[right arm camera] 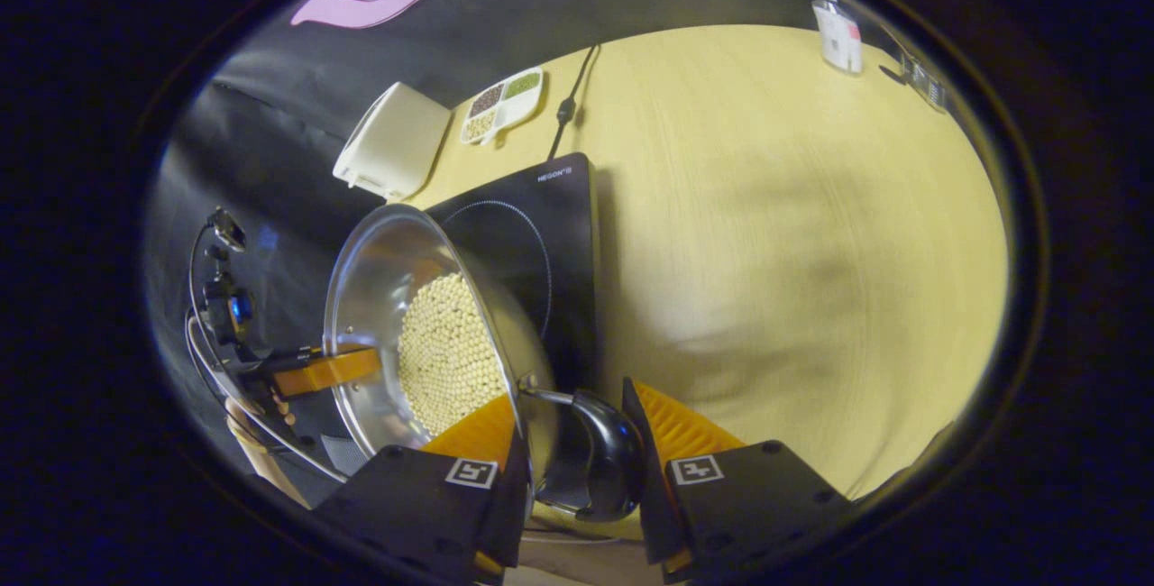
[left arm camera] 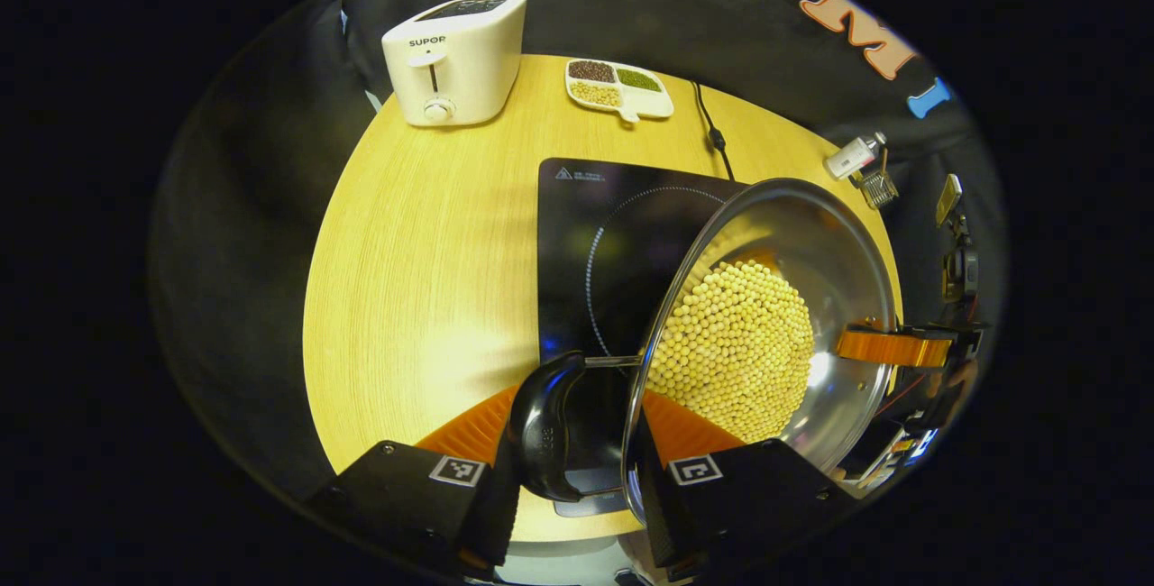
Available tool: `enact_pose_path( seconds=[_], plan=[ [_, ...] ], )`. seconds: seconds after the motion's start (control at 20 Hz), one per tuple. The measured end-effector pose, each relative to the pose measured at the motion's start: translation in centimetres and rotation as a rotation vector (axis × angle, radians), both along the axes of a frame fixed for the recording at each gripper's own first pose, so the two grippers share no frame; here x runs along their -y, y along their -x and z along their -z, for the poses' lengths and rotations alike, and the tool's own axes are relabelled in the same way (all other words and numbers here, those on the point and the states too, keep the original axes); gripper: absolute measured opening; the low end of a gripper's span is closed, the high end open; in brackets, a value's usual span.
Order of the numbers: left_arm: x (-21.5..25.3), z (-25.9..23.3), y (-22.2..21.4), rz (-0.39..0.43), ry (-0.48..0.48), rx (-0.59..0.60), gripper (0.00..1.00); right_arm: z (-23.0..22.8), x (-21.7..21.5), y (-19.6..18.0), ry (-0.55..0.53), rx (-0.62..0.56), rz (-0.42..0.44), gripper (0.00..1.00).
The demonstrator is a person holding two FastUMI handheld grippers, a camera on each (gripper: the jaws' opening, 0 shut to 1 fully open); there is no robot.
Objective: First push the handle of the pot to place it horizontally, then grasp the pot with both hands and set it on the induction cooktop.
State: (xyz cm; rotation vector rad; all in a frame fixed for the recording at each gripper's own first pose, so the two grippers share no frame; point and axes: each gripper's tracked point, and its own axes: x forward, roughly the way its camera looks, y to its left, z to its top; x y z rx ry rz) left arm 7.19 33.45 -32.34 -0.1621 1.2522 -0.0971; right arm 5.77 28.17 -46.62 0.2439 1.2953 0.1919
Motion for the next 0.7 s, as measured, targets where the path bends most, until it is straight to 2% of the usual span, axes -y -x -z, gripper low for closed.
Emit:
enact_pose_path(
  seconds=[0.45, 0.7],
  plan=[
    [-1.2, 1.0, -4.0, 0.048, -0.011, 0.045, 0.59, 1.5, -0.5, -3.6, 0.035, 0.017, 0.035, 0.55],
    [-2.1, 1.1, -6.1, 0.075, -0.053, 0.089, 0.62, 2.3, -1.0, -4.9, 0.026, 0.023, 0.061, 0.55]
  ],
)
